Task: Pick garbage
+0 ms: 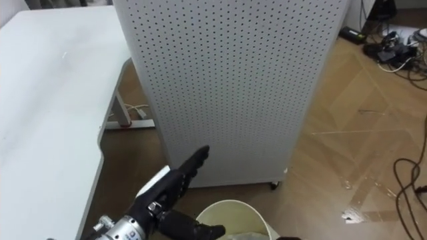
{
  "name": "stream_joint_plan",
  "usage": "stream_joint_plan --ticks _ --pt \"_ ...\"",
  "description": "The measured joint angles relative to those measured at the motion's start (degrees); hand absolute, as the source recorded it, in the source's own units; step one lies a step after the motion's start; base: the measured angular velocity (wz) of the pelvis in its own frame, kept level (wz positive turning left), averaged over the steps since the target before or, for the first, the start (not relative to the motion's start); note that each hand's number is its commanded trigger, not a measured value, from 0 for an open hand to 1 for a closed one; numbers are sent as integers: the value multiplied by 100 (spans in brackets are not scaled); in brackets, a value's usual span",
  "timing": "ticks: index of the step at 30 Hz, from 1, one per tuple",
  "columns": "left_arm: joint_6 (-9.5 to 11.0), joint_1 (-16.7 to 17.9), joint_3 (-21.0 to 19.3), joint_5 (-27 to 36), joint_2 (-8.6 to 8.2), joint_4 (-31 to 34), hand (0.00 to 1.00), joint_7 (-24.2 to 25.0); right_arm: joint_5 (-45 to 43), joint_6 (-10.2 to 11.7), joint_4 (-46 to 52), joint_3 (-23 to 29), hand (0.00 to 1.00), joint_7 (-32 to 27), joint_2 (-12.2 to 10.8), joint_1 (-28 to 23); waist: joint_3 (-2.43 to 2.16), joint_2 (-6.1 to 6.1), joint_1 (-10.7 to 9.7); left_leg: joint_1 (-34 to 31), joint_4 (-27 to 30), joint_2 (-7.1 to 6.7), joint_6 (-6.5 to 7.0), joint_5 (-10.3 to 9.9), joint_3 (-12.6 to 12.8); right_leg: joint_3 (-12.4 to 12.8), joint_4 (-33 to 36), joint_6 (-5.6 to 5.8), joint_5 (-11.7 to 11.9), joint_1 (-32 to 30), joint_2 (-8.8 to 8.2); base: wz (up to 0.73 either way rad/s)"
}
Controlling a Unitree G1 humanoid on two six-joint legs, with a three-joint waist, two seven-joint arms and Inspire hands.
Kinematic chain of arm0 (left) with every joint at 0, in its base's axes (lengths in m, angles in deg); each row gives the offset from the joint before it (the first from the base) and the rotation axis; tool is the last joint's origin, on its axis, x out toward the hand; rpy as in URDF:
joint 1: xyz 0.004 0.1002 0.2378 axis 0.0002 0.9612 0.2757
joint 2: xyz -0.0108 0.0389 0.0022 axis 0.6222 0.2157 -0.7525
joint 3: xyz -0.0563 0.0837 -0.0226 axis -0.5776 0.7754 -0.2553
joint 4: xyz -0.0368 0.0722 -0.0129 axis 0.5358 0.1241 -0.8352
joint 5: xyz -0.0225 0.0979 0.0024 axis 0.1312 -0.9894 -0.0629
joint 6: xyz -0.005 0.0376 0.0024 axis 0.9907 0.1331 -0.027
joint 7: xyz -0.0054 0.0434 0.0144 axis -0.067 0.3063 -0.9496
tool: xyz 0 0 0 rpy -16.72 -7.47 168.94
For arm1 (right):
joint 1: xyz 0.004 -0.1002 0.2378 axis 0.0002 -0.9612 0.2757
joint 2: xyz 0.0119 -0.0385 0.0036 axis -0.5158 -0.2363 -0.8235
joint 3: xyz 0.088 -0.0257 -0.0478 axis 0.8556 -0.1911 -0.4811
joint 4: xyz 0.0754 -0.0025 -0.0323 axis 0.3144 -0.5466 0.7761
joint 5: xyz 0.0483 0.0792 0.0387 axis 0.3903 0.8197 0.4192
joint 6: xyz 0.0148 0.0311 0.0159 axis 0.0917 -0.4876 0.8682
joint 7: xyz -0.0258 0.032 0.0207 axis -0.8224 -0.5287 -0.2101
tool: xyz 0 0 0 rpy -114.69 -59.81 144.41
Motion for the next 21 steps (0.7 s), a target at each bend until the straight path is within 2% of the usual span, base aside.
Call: stream_joint_plan --ticks 4,6,7,10,13,14,16,17,21 --pt "-1 25 -241 -294 45 363 0 -205 -17 -1 149 4 100 2 -56 -216 -37 -96 31 74 -6 -16 1 0 153 27 12 -1 23 -10 13 -21" --pt "64 62 -381 -293 44 549 0 -342 -16 -4 303 4 100 5 -55 -359 -52 -119 128 127 -23 12 1 0 300 29 1 -16 84 -30 41 -42" --pt "153 120 -464 -279 42 546 0 -450 -9 -7 327 4 100 15 -65 -366 -54 -120 160 208 -63 70 0 -1 423 -7 -13 -41 132 -19 59 -54" --pt "162 289 -495 -283 41 485 0 -596 -17 -7 439 2 100 22 -82 -363 -63 -112 221 372 -235 108 -4 2 622 -200 -130 -96 277 21 89 -49" --pt "235 471 -489 -287 32 -4 0 -673 -58 -7 442 4 100 78 -85 -349 -67 -107 264 472 -320 136 -14 8 813 -295 -202 -141 380 34 120 -36" --pt "253 577 -488 -290 30 -410 0 -730 -58 -14 438 -4 100 133 -86 -372 -66 -107 268 558 -344 149 -19 10 891 -332 -202 -154 388 72 134 -33" --pt "230 741 -487 -331 34 -1018 0 -818 -58 -14 458 -5 100 152 -107 -378 -64 -116 265 609 -376 174 -34 4 953 -459 -212 -195 414 75 150 -28" --pt "144 787 -492 -369 13 -1327 0 -819 -55 -14 472 3 100 161 -110 -378 -66 -129 276 582 -367 200 -44 -2 1004 -499 -250 -221 442 53 162 -14" --pt "98 784 -493 -386 -115 -2124 0 -887 -152 -14 472 -39 100 216 -109 -338 -68 -134 345 495 -212 283 -103 -45 1144 -558 -236 -270 452 -36 202 -17"
